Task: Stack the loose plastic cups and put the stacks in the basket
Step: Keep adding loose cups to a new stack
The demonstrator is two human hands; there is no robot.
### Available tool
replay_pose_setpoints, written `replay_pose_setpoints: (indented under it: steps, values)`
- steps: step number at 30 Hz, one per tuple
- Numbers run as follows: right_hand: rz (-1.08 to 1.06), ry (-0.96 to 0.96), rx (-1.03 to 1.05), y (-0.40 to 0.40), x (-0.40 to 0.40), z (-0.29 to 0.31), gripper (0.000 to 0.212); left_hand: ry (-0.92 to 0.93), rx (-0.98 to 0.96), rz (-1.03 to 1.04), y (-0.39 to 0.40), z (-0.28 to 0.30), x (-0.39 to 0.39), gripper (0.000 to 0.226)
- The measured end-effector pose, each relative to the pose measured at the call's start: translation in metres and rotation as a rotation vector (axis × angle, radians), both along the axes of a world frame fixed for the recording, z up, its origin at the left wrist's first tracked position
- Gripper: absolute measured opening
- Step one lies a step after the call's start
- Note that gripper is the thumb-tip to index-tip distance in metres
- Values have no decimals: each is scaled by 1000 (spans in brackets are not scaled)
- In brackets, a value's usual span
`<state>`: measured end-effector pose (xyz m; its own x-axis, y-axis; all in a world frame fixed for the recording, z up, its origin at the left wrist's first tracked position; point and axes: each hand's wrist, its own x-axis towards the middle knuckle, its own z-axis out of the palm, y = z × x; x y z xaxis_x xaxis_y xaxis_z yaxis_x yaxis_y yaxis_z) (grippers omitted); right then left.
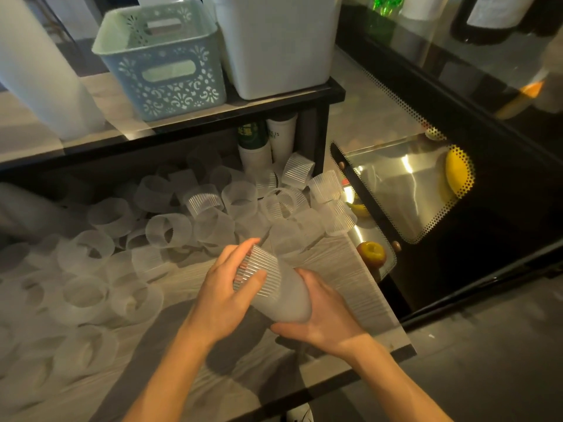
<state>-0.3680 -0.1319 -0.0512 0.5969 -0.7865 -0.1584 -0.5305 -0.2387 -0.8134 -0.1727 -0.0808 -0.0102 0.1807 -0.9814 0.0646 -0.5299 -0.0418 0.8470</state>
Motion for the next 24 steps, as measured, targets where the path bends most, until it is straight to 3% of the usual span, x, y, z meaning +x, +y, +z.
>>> replay_pose_setpoints:
  steps: [6,8,11,13,16,17,20,24]
  values:
    - [10,35,25,5,1,-6,88,-151,80,-31,-3,-9,-2,70]
    - [-2,11,45,4,2,-8,86,-81,141,-136,-2,-13,-12,76]
    - [-32,-12,68,2,-1,-14,87,163,237,-194,-3,-18,-26,88]
    - [-70,3,80,1,-4,-18,87,292,232,-114,-11,-20,-29,68]
    - [-142,35,68,-2,-13,-20,89,348,202,226,-43,-28,-27,33]
    - [-162,43,62,-4,-17,-20,90,271,213,310,-56,-32,-25,36]
    - [-215,53,86,-8,-32,-21,96,96,376,379,-90,-45,-20,77]
    - [-268,101,102,-9,-44,-28,99,222,542,417,-120,-61,-27,114]
